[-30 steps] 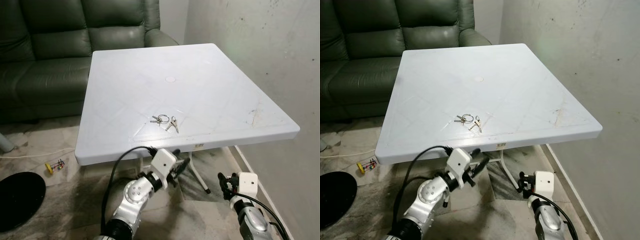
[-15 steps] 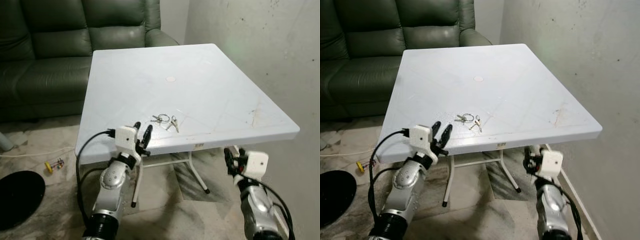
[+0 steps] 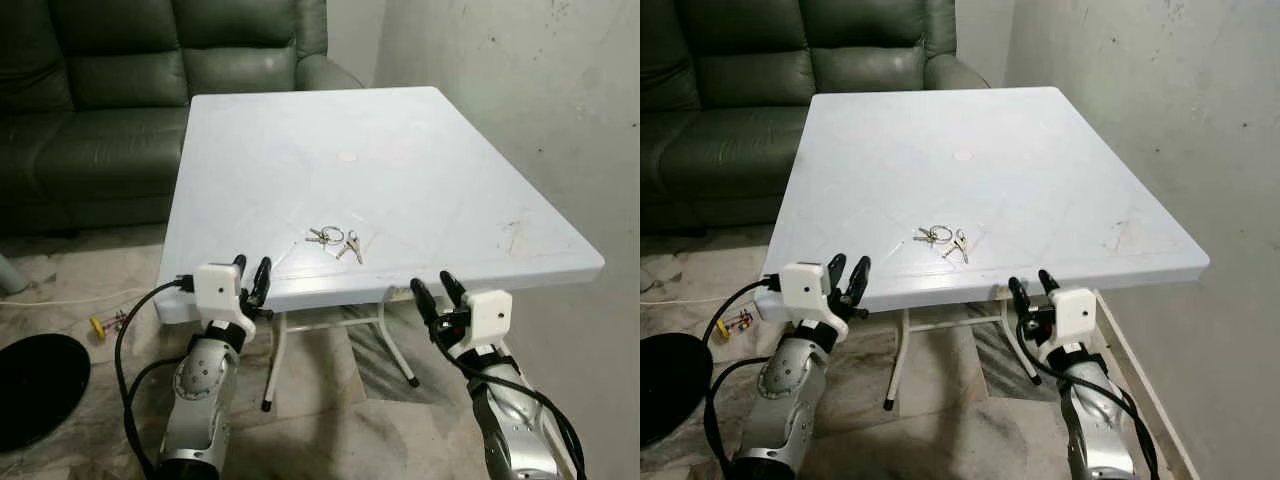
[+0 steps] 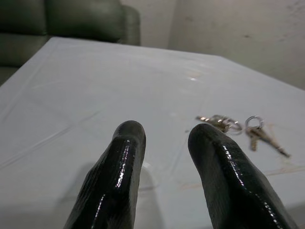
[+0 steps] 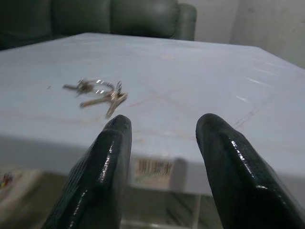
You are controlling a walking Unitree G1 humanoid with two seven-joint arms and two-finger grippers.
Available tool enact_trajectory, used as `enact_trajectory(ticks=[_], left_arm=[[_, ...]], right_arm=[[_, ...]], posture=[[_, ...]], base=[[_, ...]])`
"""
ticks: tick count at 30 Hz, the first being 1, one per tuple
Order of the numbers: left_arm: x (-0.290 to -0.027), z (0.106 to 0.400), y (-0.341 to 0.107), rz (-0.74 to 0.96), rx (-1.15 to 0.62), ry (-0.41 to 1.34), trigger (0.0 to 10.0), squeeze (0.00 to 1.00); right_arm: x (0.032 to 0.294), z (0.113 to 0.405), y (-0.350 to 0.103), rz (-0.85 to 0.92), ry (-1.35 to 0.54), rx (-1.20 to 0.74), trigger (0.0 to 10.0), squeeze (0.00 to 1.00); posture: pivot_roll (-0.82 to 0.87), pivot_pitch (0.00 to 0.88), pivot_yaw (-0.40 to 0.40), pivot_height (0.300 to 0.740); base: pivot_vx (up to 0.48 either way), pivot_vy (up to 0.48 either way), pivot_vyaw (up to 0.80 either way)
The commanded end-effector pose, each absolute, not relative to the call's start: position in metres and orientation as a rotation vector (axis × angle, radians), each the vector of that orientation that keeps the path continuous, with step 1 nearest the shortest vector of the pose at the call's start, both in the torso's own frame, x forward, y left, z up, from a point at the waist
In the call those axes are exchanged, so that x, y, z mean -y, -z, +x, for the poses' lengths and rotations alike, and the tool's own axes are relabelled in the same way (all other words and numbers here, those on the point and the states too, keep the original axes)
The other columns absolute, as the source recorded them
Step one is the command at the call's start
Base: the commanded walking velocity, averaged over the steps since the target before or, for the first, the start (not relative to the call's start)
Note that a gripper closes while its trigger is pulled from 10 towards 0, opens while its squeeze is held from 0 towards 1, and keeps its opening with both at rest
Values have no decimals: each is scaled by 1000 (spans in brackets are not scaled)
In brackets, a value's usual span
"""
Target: Hang keys on a hook
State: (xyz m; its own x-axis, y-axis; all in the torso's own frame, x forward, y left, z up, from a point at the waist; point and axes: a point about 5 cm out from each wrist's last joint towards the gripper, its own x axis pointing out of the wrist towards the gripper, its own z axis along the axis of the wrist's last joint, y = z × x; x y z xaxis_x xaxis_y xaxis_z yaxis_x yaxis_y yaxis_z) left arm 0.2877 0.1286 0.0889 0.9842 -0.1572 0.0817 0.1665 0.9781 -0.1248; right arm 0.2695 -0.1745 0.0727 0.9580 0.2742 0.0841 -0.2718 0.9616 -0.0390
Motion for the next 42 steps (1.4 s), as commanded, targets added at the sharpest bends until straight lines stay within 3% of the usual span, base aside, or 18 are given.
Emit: enact_trajectory(ticks=[1, 16, 34, 42], left_arm=[[-135, 286, -92, -145, 76, 124, 10000, 0], [-141, 292, -98, -168, 55, 158, 10000, 0], [-136, 295, -93, -196, 11, 185, 10000, 0], [-135, 295, -93, -180, 6, 163, 10000, 0]], right_arm=[[179, 266, -74, -50, -276, 75, 10000, 0], [179, 266, -82, -64, -265, 47, 10000, 0], [181, 268, -86, -79, -269, 34, 10000, 0], [182, 268, -87, -83, -270, 31, 10000, 0]], posture=[[85, 0, -58, 740], [89, 0, -58, 740], [85, 0, -67, 740], [83, 0, -68, 740]], base=[[0, 0, 0], [0, 0, 35], [0, 0, 800], [295, 0, 800]])
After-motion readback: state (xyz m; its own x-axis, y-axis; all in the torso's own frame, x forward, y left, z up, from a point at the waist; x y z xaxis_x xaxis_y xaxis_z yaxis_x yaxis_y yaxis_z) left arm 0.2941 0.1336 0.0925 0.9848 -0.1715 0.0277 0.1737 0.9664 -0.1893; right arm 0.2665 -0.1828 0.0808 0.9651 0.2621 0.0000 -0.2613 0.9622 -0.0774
